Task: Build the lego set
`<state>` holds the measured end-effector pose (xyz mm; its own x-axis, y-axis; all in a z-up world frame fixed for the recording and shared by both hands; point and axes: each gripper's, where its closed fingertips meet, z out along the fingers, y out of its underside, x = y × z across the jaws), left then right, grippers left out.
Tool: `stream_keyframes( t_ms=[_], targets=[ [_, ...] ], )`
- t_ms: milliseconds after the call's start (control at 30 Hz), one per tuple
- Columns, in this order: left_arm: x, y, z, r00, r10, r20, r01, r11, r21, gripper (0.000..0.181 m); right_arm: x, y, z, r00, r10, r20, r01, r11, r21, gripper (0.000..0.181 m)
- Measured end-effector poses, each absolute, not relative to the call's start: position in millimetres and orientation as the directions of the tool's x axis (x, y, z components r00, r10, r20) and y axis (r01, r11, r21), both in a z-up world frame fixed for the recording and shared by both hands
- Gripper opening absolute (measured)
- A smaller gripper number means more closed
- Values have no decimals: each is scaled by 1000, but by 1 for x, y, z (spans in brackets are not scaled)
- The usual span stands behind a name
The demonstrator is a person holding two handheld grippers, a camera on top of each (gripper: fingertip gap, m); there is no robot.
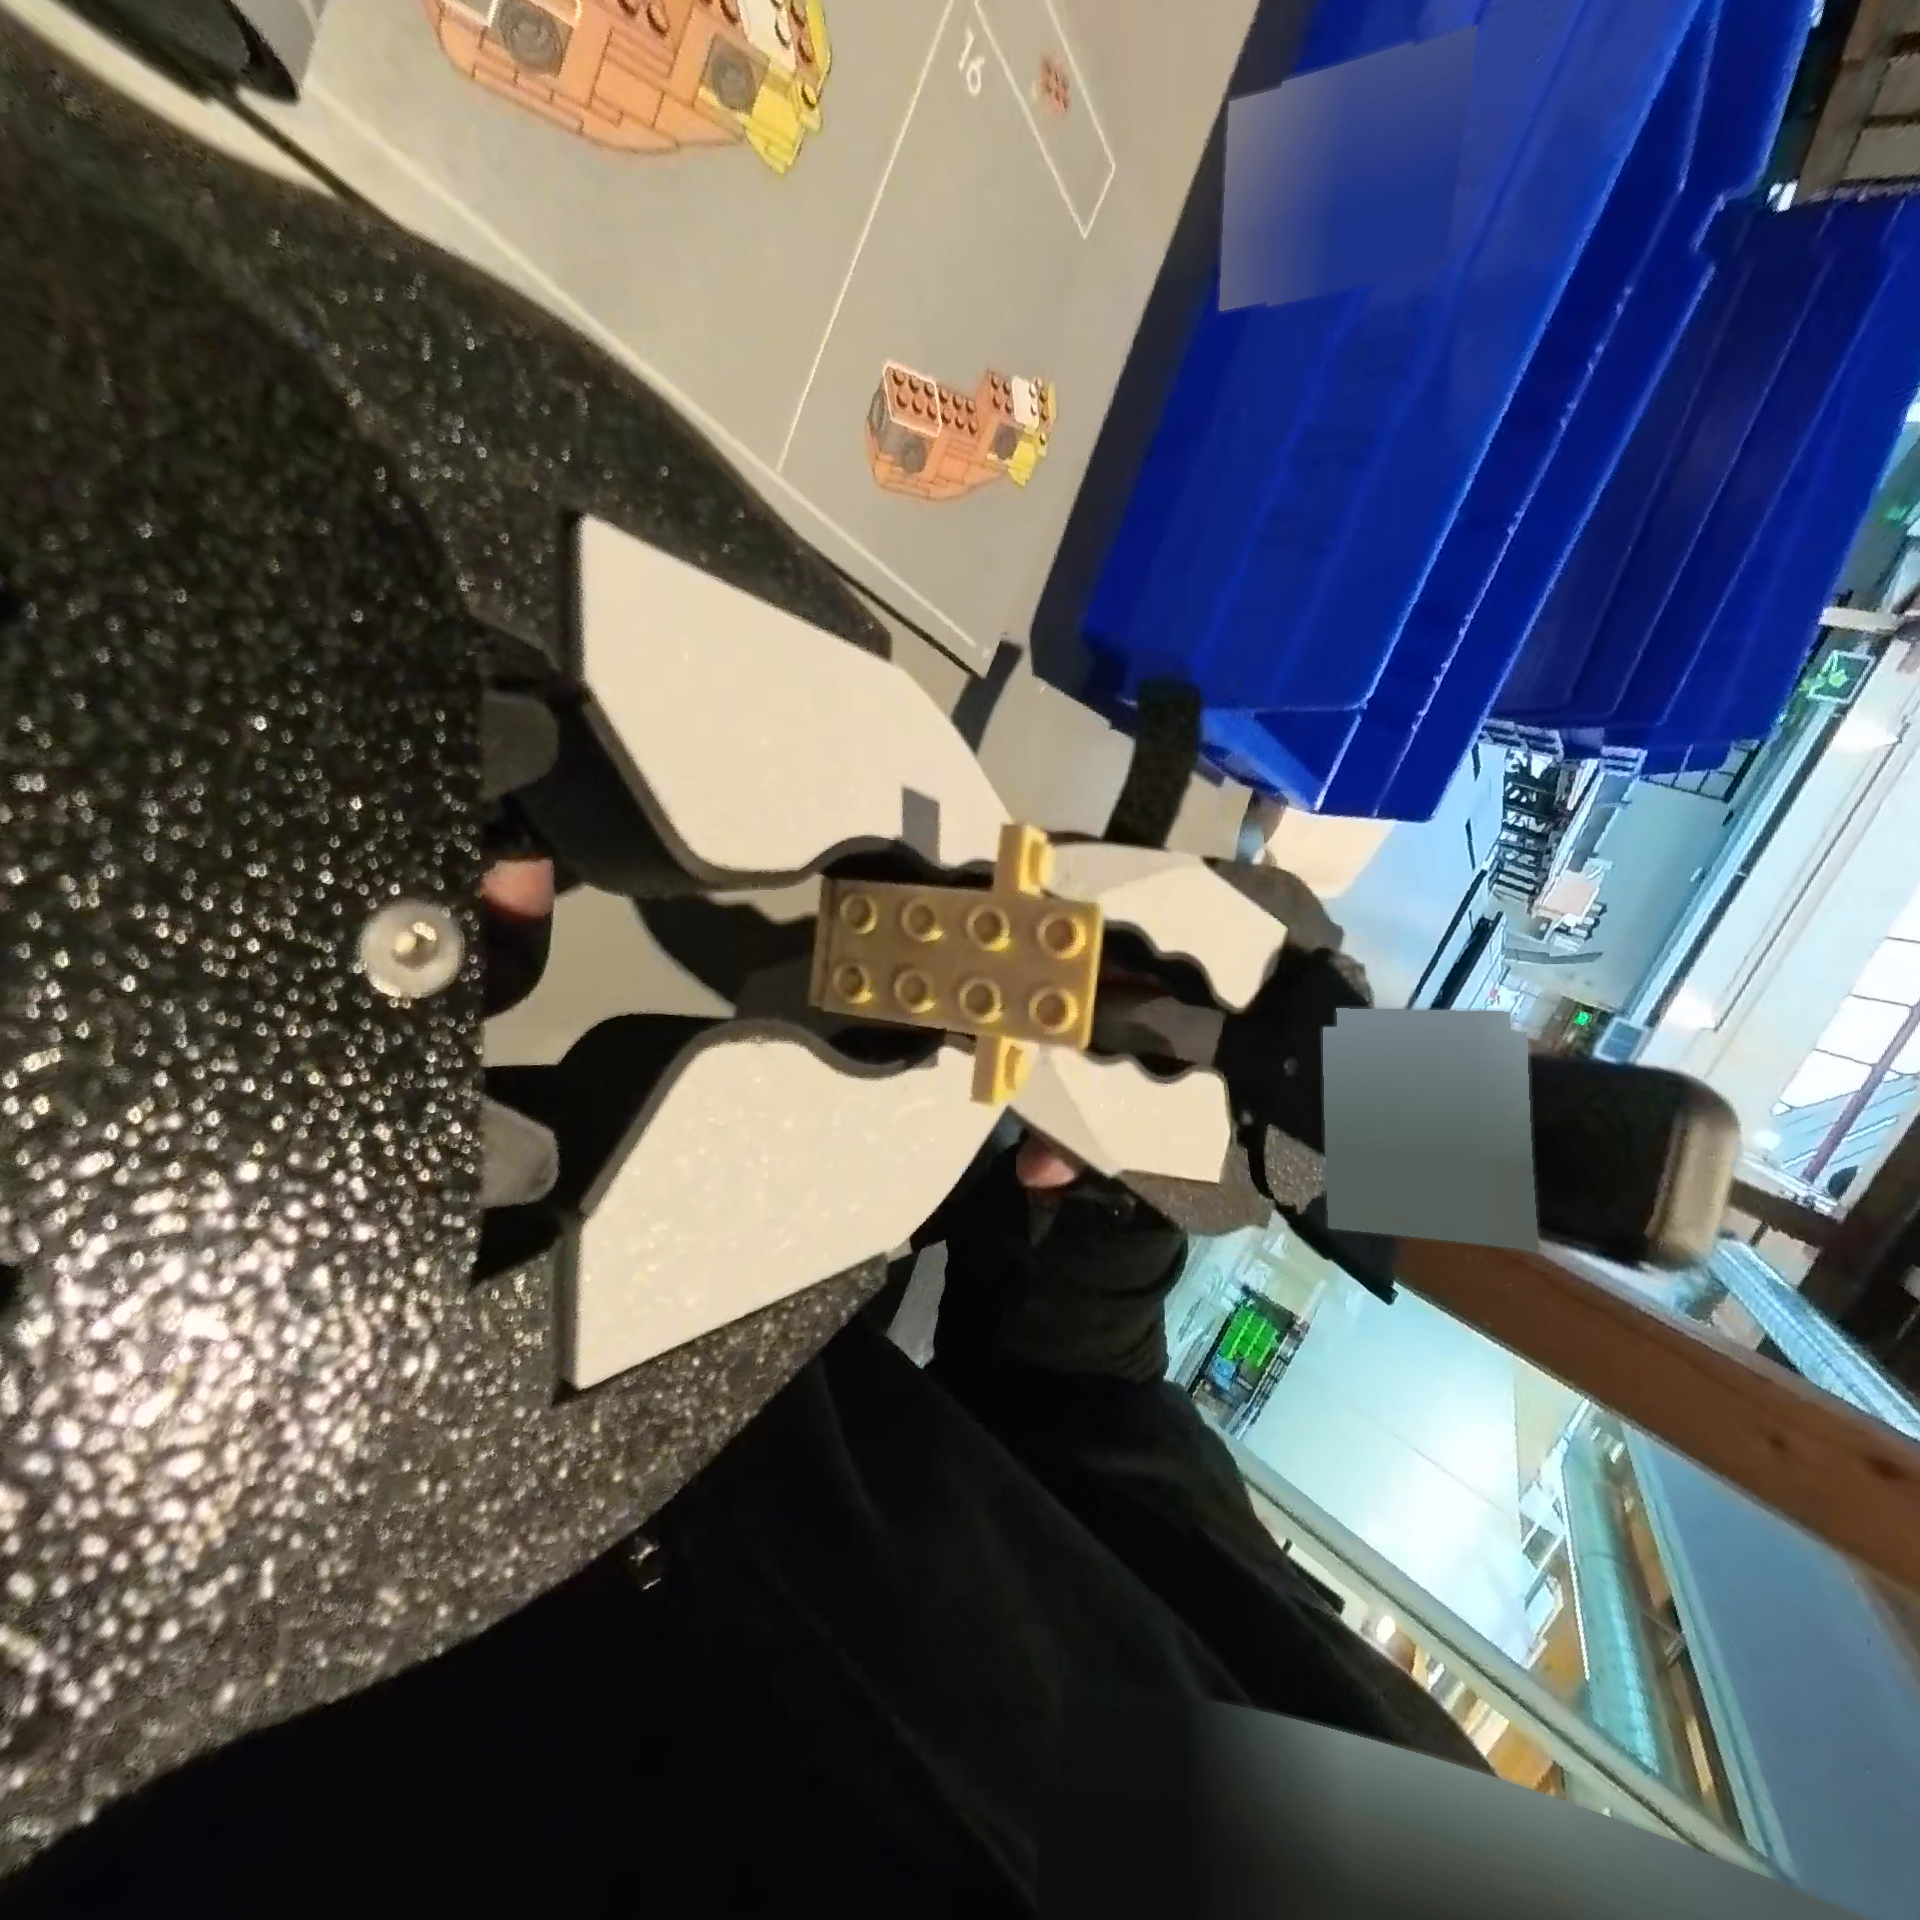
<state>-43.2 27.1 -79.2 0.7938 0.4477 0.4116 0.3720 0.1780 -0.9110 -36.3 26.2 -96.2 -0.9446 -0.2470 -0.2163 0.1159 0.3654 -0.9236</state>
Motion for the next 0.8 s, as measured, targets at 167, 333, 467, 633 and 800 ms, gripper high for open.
stream_keyframes(
  t_ms=[167,333,467,633,800],
  targets=[
    [-35,25,-80,822,411,394,371,137,-918,27,-32,26,-97,-929,-285,-236,129,349,-928,22],
    [-29,-5,-100,791,493,362,411,10,-912,63,-36,33,-124,-954,-258,-154,13,478,-878,21],
    [-31,-19,-98,775,535,337,385,23,-923,62,-33,29,-141,-957,-268,-115,-51,541,-839,22],
    [-31,-16,-104,778,544,313,387,-24,-922,58,-34,29,-157,-962,-270,-45,-130,595,-793,22],
    [-32,-15,-104,779,559,285,365,-35,-930,55,-36,31,-163,-967,-251,-40,-131,630,-765,22]
  ],
)
